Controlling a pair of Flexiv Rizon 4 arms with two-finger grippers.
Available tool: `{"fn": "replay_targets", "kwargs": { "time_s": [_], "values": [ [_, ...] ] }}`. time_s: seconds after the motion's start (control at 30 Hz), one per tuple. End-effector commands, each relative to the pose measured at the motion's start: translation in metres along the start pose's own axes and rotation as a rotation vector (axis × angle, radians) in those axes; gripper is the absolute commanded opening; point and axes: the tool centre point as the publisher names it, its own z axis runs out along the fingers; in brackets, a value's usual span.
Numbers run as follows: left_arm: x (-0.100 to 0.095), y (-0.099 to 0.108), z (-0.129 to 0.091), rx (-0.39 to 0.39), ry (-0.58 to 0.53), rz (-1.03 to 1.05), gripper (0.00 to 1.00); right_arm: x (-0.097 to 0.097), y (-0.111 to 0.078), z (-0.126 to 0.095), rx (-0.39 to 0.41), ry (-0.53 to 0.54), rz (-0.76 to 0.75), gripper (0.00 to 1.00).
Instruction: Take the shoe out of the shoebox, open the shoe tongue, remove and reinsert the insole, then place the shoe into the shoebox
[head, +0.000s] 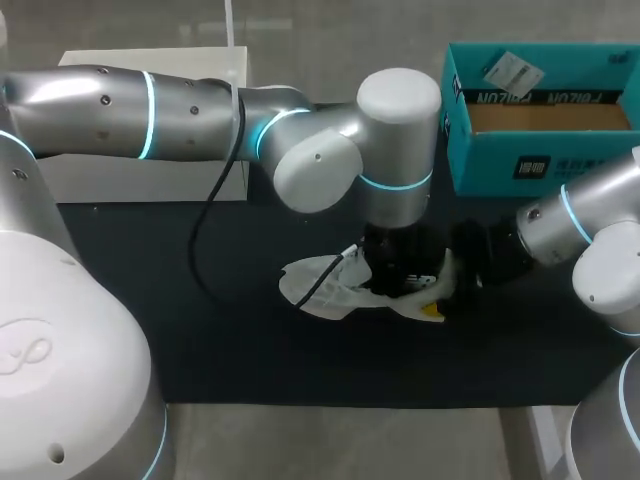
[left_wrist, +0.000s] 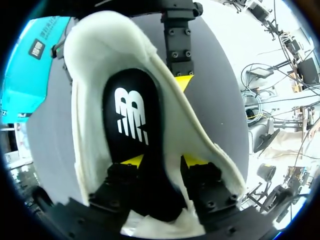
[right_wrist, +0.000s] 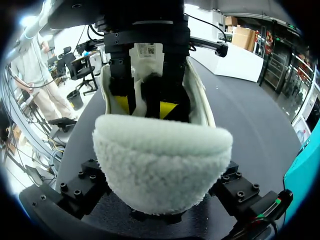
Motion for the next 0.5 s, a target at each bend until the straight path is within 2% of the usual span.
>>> {"fn": "replay_targets", "kwargs": {
  "time_s": [0.03,0.1,0.3,0.37,0.43,0.5],
  "values": [
    [0.000,0.001,0.016,0.003,-0.019,-0.011,0.46,-0.002,-0.003,0.004,0.002,-0.003,0.002,0.00],
    [-0.003,0.002,0.017,0.009,-0.035,-0.022,0.49,-0.002,-0.003,0.004,0.002,-0.003,0.002,0.00],
    [-0.005,0.001,0.017,0.024,-0.116,-0.018,0.50,-0.002,-0.003,0.004,0.002,-0.003,0.002,0.00],
    [-0.007,0.002,0.021,0.020,-0.121,-0.025,0.60,-0.002,-0.003,0.004,0.002,-0.003,0.002,0.00],
    [-0.010,0.003,0.025,0.019,-0.121,-0.045,0.60,-0.002,-0.003,0.004,0.002,-0.003,0.002,0.00],
    [-0.014,0.004,0.027,0.023,-0.127,-0.059,0.55,-0.002,-0.003,0.004,0.002,-0.003,0.002,0.00]
  ]
}}
